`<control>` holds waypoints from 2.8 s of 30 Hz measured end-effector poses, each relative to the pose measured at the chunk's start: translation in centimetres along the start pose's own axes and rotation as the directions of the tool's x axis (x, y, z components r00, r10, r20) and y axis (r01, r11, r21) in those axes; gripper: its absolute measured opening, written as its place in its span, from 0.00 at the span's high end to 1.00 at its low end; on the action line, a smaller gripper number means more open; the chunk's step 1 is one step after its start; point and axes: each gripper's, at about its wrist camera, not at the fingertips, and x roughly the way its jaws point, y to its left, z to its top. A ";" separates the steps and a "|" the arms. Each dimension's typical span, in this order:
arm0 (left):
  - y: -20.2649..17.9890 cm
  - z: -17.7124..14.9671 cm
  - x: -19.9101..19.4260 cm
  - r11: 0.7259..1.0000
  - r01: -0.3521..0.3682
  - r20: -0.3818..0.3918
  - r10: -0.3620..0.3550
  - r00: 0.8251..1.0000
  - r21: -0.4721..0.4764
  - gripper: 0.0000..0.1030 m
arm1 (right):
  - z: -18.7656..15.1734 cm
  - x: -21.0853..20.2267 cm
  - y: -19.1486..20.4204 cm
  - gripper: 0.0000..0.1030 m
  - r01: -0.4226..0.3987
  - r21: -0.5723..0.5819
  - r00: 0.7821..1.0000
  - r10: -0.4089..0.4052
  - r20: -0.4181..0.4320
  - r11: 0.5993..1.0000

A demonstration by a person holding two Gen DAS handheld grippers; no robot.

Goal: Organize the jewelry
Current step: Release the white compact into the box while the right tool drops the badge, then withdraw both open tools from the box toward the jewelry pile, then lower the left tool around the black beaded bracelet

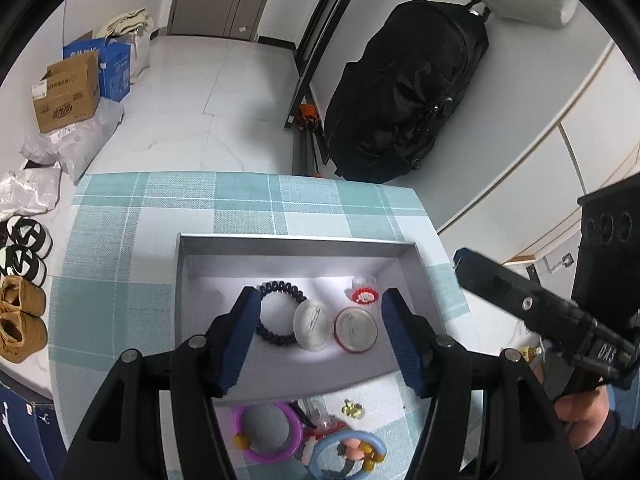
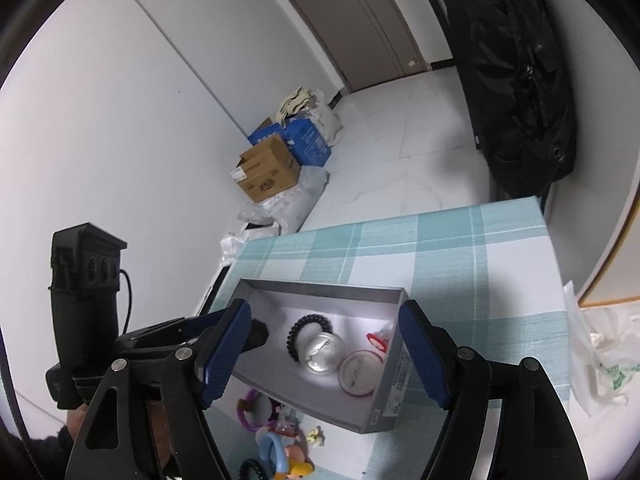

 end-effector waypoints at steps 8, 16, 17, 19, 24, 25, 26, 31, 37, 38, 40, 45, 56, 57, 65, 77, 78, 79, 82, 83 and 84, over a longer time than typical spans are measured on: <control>-1.4 -1.5 -1.3 0.996 -0.036 0.001 0.036 0.999 0.080 0.43 | -1.2 -1.6 0.2 0.16 0.038 -0.025 0.999 -0.038 0.011 0.999; -2.3 -3.5 -3.5 0.993 -0.090 0.066 0.084 0.994 0.083 0.43 | -3.6 -2.8 1.1 0.09 0.043 -0.070 0.999 -0.042 0.013 0.997; -2.4 -3.8 -3.6 0.992 -0.098 0.066 0.093 0.994 0.083 0.43 | -3.8 -3.2 1.3 0.08 0.044 -0.084 0.999 -0.042 0.020 0.996; -2.6 -4.6 -3.8 0.990 -0.112 0.067 0.107 0.992 0.080 0.43 | -4.4 -3.5 1.7 0.05 0.043 -0.099 0.999 -0.040 0.030 0.994; -2.7 -6.8 -4.3 0.986 -0.151 0.063 0.146 0.987 0.068 0.43 | -6.3 -4.2 2.2 0.03 0.076 -0.102 0.996 -0.072 0.044 0.992; -2.7 -7.3 -4.3 0.986 -0.150 0.056 0.146 0.988 0.067 0.43 | -6.7 -4.3 2.2 0.03 0.081 -0.100 0.996 -0.076 0.048 0.992; -2.9 -7.8 -4.3 0.986 -0.153 0.051 0.149 0.987 0.070 0.43 | -7.1 -4.4 2.2 0.02 0.084 -0.099 0.996 -0.079 0.052 0.992; -2.5 -9.4 -4.0 0.982 -0.178 0.030 0.176 0.984 0.061 0.42 | -8.3 -5.0 2.6 0.00 0.096 -0.125 0.993 -0.087 0.079 0.987; -1.5 -10.1 -4.5 0.992 -0.127 0.013 0.126 0.992 0.028 0.41 | -9.5 -5.0 2.3 0.00 0.113 -0.130 0.993 -0.106 0.060 0.985; -1.3 -10.3 -4.4 0.994 -0.108 0.002 0.108 0.994 0.019 0.41 | -9.5 -5.0 2.2 0.00 0.113 -0.122 0.993 -0.106 0.056 0.986; -1.4 -10.7 -4.0 0.996 -0.083 -0.022 0.084 0.996 0.016 0.40 | -9.6 -5.3 2.0 0.00 0.108 -0.109 0.993 -0.103 0.056 0.988; -2.8 -11.7 -3.1 0.996 -0.046 -0.076 0.052 0.996 0.071 0.38 | -10.0 -5.4 1.5 0.00 0.124 -0.076 0.992 -0.121 0.044 0.989; -3.3 -12.7 -1.3 0.982 -0.121 -0.114 0.138 0.984 0.144 0.37 | -10.5 -5.0 0.5 0.00 0.160 -0.038 0.987 -0.160 -0.013 0.986; -3.5 -12.7 -1.1 0.981 -0.122 -0.121 0.141 0.983 0.152 0.37 | -10.6 -4.9 0.4 0.00 0.160 -0.036 0.987 -0.161 -0.017 0.986; -4.0 -13.1 0.3 0.951 -0.215 -0.128 0.247 0.961 0.223 0.38 | -10.6 -4.7 0.0 0.00 0.166 -0.018 0.985 -0.167 -0.036 0.986; -3.6 -13.1 -0.5 0.964 -0.172 -0.128 0.200 0.971 0.205 0.56 | -10.5 -4.4 -0.2 0.00 0.172 -0.006 0.984 -0.172 -0.047 0.985; -3.5 -13.1 -0.5 0.965 -0.171 -0.128 0.198 0.972 0.201 0.57 | -10.5 -4.3 -0.2 0.00 0.173 -0.007 0.984 -0.173 -0.047 0.985; -3.5 -13.0 -0.5 0.965 -0.171 -0.127 0.198 0.972 0.200 0.59 | -10.5 -4.3 -0.2 0.00 0.175 -0.010 0.983 -0.175 -0.046 0.985; -3.4 -12.9 -0.4 0.966 -0.172 -0.128 0.198 0.972 0.192 0.61 | -10.6 -4.2 0.0 0.00 0.179 -0.024 0.982 -0.180 -0.048 0.983; -3.2 -12.9 -0.6 0.968 -0.171 -0.130 0.197 0.972 0.185 0.61 | -10.7 -4.1 0.1 0.00 0.181 -0.027 0.982 -0.182 -0.049 0.983; -3.1 -13.0 -0.7 0.971 -0.164 -0.133 0.188 0.973 0.172 0.61 | -10.7 -4.1 0.2 0.00 0.180 -0.031 0.982 -0.182 -0.050 0.983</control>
